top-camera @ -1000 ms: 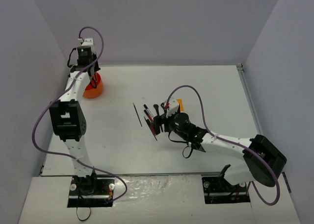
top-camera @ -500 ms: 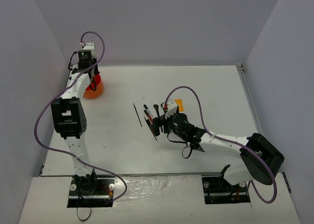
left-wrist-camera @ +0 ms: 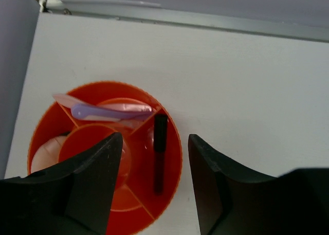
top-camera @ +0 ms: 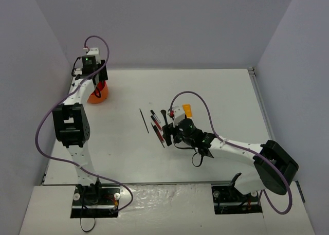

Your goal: Organize the makeup

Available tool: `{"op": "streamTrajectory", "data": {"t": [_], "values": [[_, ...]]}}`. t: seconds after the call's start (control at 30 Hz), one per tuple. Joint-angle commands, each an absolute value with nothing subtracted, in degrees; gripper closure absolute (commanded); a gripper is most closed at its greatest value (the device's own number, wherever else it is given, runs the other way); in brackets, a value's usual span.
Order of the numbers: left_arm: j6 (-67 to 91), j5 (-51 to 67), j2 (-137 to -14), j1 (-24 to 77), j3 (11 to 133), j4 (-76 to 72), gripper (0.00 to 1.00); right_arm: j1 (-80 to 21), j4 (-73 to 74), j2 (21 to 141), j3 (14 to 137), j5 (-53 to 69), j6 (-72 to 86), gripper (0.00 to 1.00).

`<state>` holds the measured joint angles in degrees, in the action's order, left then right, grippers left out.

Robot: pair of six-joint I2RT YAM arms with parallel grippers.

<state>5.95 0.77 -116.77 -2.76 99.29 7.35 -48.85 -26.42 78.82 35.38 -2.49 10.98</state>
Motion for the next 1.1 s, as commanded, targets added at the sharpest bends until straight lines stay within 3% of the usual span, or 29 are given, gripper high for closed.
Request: {"op": "streamTrajectory", "data": {"t": [0.0,0.23,0.3,0.73,1.07], "values": [[13.07,3.81,-104.03,-2.87,97.03,3.81,0.43,-50.66,-20.89,79.96,40.19,-3.31,12.47,0.33],[24.36,5.89,-88.07,-1.04,90.39,15.26,0.1,-53.52,-23.5,84.8,39.68,-5.13,14.61,0.47],[25.34,8.03,-83.43,-0.16,88.45,19.01,0.06,-53.49,-23.24,87.03,40.95,-6.07,14.14,0.5],[22.03,15.57,-51.55,3.95,57.38,27.72,0.05,-52.54,-22.06,97.57,50.5,-7.12,10.97,0.66],[20.83,15.76,-45.03,3.96,49.13,29.69,0.05,-51.75,-22.25,99.86,50.79,-7.92,11.42,0.74]]}}
